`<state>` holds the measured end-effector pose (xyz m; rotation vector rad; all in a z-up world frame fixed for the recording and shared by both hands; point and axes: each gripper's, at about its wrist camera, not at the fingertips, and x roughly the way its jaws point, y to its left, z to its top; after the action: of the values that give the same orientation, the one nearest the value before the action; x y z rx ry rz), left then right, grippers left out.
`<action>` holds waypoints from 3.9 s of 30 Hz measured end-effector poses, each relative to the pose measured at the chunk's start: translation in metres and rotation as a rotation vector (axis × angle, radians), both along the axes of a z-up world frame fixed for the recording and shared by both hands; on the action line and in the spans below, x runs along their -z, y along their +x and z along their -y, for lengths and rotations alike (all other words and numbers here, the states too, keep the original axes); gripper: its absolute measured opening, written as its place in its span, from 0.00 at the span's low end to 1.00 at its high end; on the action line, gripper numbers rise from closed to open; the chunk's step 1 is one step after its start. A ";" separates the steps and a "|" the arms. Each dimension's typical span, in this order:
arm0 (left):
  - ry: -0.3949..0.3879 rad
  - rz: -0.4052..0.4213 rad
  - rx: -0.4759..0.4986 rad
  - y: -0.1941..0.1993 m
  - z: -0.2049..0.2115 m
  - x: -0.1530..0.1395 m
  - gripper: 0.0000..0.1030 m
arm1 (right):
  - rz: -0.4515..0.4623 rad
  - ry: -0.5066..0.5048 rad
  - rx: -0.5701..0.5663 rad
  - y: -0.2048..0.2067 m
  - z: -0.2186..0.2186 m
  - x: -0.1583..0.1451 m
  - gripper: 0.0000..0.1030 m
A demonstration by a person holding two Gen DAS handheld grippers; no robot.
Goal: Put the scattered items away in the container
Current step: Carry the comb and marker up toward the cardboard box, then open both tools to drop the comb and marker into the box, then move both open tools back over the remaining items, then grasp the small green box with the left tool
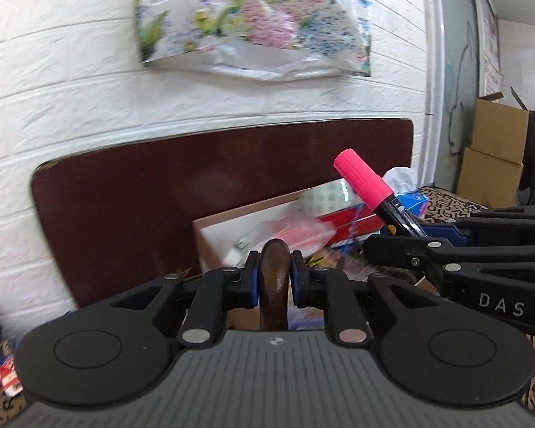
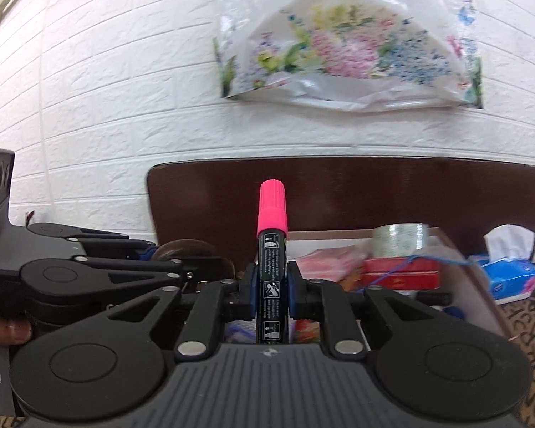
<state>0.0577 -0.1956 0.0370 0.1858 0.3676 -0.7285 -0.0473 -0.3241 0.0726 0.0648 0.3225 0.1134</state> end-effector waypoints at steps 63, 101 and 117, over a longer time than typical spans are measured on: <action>0.028 0.087 -0.168 -0.021 -0.032 0.010 0.95 | -0.002 0.119 0.024 -0.001 0.004 0.018 1.00; 0.100 -0.114 -0.562 -0.010 -0.234 0.108 0.95 | -0.172 0.006 -0.298 0.038 -0.210 0.085 1.00; 0.158 -0.185 -0.577 0.023 -0.220 0.134 0.24 | -0.200 0.006 -0.296 0.076 -0.214 0.102 1.00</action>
<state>0.0810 0.0247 -0.0974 0.1503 0.6234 -0.1453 0.0284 -0.1103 -0.0291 0.0337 0.5307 0.4025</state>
